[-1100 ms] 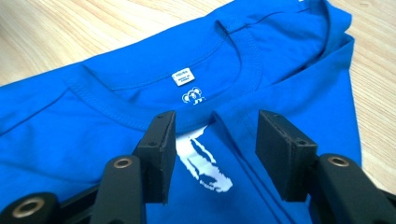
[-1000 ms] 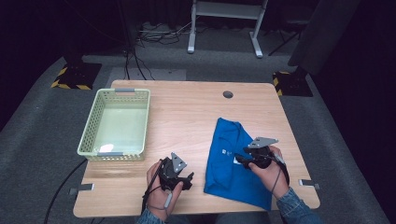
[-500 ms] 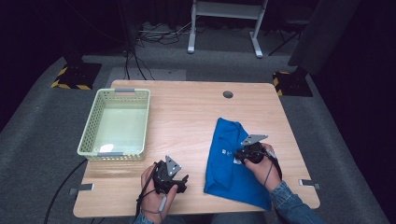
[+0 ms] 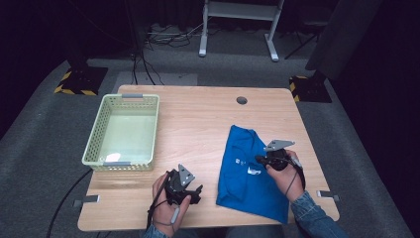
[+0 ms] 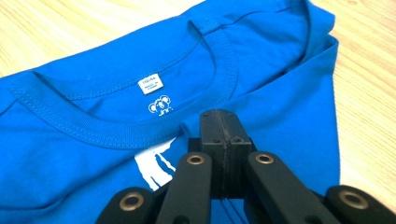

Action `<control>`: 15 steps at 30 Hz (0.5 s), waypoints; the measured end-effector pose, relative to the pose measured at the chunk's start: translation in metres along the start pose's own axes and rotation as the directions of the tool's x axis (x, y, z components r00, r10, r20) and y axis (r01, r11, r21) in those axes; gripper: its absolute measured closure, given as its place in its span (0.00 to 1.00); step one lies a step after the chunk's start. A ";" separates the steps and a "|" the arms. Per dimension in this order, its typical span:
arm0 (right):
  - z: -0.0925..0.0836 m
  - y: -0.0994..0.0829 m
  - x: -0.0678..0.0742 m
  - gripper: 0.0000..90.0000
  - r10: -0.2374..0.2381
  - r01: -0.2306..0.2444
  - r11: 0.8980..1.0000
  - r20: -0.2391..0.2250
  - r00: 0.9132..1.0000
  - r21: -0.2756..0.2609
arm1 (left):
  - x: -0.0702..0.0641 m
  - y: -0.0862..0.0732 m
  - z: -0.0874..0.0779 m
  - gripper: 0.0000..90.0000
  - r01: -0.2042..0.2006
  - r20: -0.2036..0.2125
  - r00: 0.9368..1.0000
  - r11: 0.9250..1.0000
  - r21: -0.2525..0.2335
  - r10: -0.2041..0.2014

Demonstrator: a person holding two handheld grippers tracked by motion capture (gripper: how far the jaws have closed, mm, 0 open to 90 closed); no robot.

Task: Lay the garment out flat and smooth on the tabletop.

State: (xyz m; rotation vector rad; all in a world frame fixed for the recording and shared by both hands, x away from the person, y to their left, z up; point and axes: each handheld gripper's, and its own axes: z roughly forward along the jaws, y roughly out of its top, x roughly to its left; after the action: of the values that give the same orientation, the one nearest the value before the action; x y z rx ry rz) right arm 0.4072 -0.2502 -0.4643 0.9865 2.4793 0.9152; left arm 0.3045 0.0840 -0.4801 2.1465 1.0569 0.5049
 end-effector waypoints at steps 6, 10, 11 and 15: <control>0.008 0.000 0.005 0.65 -0.015 0.015 1.000 -0.011 1.000 0.002 | -0.003 0.003 0.003 0.20 -0.009 0.009 1.000 1.000 0.003 0.009; 0.022 0.000 0.008 0.67 -0.025 0.025 0.999 -0.015 1.000 0.022 | -0.004 0.003 0.004 0.20 -0.004 0.013 1.000 1.000 0.005 0.004; 0.025 0.000 0.007 0.73 -0.028 0.028 0.999 -0.015 1.000 0.033 | -0.003 0.003 0.003 0.20 -0.005 0.012 1.000 1.000 0.005 0.005; 0.023 0.001 0.004 0.93 -0.019 0.020 0.999 -0.004 1.000 0.046 | -0.002 0.003 0.002 0.20 0.000 0.011 1.000 1.000 -0.001 0.000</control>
State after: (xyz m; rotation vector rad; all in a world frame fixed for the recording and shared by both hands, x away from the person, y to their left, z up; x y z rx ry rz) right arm 0.4164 -0.2370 -0.4808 0.9743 2.5183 0.8584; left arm 0.3060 0.0807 -0.4797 2.1461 1.0502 0.4929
